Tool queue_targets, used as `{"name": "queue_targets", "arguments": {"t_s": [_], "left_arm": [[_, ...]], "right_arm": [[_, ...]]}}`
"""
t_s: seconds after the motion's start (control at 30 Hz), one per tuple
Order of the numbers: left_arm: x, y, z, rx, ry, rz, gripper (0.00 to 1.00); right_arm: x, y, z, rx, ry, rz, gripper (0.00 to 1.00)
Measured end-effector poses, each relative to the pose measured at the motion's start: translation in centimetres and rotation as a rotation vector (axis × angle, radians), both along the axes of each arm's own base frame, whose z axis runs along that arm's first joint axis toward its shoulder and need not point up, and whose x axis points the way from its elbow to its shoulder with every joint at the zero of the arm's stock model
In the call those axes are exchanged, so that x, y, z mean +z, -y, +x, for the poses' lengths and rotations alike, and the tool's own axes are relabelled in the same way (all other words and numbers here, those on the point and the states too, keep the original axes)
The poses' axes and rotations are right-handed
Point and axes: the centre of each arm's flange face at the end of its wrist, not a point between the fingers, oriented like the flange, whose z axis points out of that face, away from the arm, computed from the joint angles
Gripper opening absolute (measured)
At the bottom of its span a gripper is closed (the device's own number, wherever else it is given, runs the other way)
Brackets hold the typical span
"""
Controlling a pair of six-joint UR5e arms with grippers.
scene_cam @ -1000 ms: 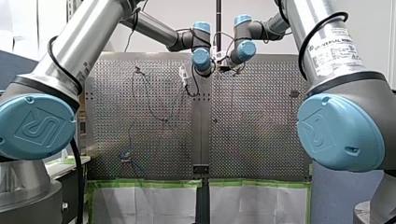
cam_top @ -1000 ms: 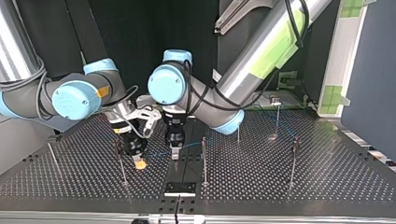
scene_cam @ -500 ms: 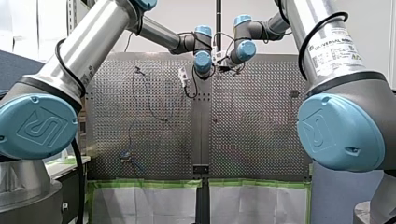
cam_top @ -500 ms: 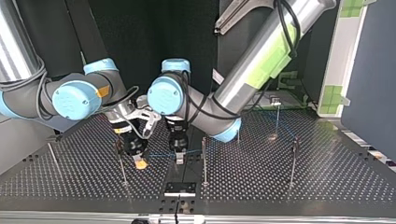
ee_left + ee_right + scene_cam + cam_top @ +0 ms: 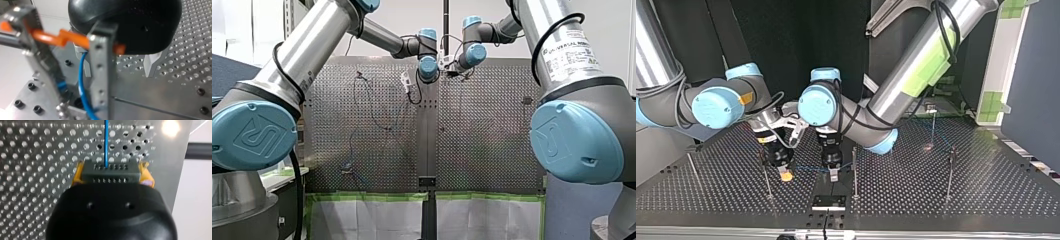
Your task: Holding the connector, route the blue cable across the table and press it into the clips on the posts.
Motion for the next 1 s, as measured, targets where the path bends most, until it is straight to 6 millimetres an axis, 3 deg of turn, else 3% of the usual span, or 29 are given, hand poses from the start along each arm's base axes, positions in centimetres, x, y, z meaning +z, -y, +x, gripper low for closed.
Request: {"name": "queue_targets", "arguments": {"t_s": [0.47, 0.53, 0.57, 0.6, 0.63, 0.67, 0.7, 0.73, 0.77, 0.8, 1.0], "left_arm": [[0.0, -0.4, 0.3, 0.006, -0.004, 0.003, 1.0], [0.0, -0.4, 0.3, 0.011, -0.003, 0.002, 0.96], [0.0, -0.4, 0.2, 0.014, -0.003, 0.002, 0.78], [0.0, -0.3, 0.1, 0.018, -0.003, 0.003, 0.67], [0.0, -0.3, 0.0, 0.023, -0.003, 0.005, 0.67], [0.0, -0.3, -0.1, 0.028, -0.003, 0.007, 0.43], [0.0, -0.2, -0.2, 0.036, -0.003, 0.01, 0.28], [0.0, -0.2, -0.2, 0.042, -0.003, 0.011, 0.28], [0.0, -0.2, -0.3, 0.048, -0.004, 0.012, 0.05], [0.0, -0.2, -0.5, 0.056, -0.004, 0.013, 0.0], [-0.1, 0.3, -1.2, 0.069, -0.013, 0.019, 0.0]], "right_arm": [[0.0, 0.4, -0.4, -0.007, 0.005, 0.004, 0.0], [0.0, 0.4, -0.4, -0.007, 0.005, 0.004, 0.0], [0.0, 0.4, -0.4, -0.006, 0.005, 0.004, 0.0], [0.0, 0.3, -0.4, -0.006, 0.005, 0.004, 0.0], [0.0, 0.3, -0.3, -0.006, 0.004, 0.005, 0.0], [0.0, 0.3, -0.3, -0.005, 0.004, 0.005, 0.0], [0.0, 0.3, -0.3, -0.005, 0.004, 0.005, 0.0], [0.0, 0.3, -0.3, -0.005, 0.004, 0.005, 0.0], [0.0, 0.3, -0.3, -0.005, 0.004, 0.005, 0.0], [0.0, 0.3, -0.3, -0.005, 0.004, 0.005, 0.0], [-0.1, 0.2, -0.2, -0.003, 0.003, 0.006, 0.0]]}}
